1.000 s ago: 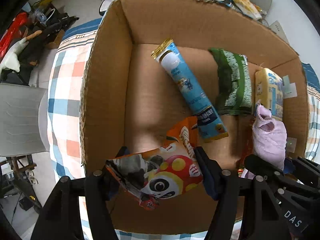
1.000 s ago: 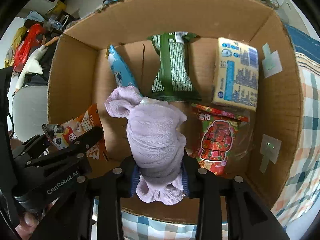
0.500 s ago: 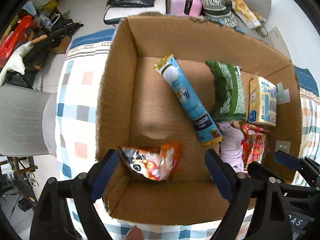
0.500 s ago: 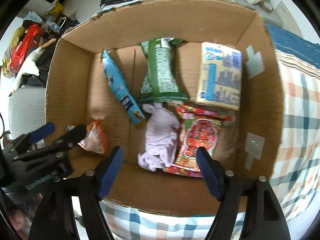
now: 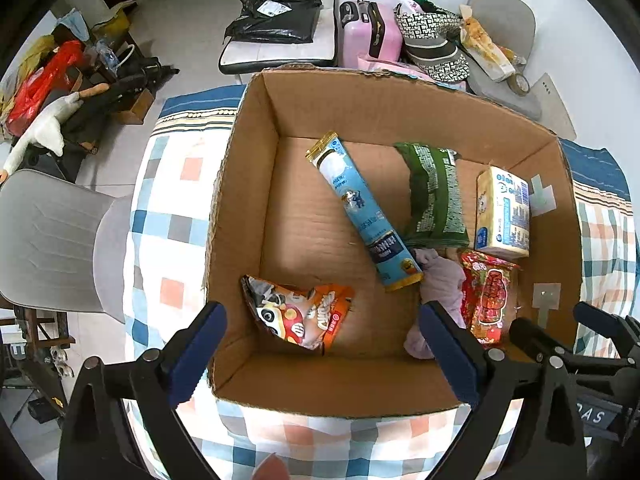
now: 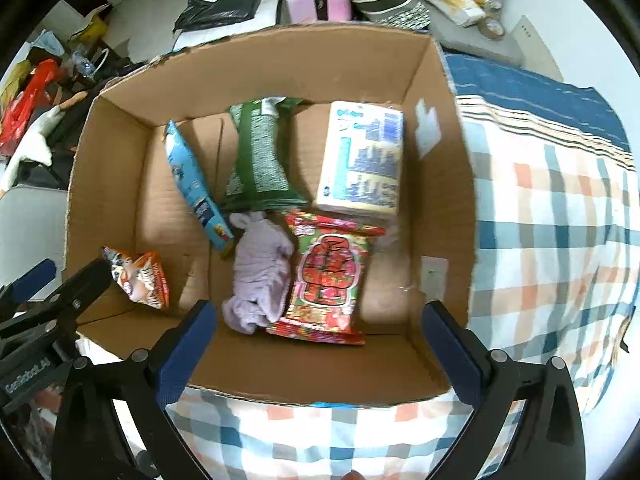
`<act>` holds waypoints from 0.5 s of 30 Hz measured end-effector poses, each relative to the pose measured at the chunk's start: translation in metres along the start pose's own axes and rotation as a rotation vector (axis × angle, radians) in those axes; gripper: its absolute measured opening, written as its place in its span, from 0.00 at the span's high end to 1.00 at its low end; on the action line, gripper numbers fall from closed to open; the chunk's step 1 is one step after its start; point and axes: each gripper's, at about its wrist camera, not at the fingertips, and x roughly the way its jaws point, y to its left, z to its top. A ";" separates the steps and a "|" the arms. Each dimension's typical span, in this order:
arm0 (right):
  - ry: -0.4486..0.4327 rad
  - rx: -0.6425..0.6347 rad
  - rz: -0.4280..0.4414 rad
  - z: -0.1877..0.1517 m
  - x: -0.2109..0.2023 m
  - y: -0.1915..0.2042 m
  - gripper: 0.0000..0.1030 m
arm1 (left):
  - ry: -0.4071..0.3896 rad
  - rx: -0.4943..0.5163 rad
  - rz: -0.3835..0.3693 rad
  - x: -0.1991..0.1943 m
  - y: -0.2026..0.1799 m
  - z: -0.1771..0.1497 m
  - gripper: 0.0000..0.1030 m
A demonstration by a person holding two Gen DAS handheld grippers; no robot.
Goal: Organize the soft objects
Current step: 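Open both tools to release the items and lift away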
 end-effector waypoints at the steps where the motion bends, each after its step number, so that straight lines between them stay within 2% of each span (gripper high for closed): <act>1: -0.005 0.004 0.000 -0.001 -0.001 -0.002 0.00 | -0.010 -0.002 0.002 -0.003 -0.001 -0.002 0.04; 8: -0.057 0.005 -0.007 -0.015 -0.028 -0.009 0.00 | -0.081 -0.006 -0.003 -0.036 -0.010 -0.013 0.04; 15: -0.171 0.002 -0.012 -0.044 -0.090 -0.016 0.00 | -0.208 0.007 -0.003 -0.098 -0.020 -0.036 0.04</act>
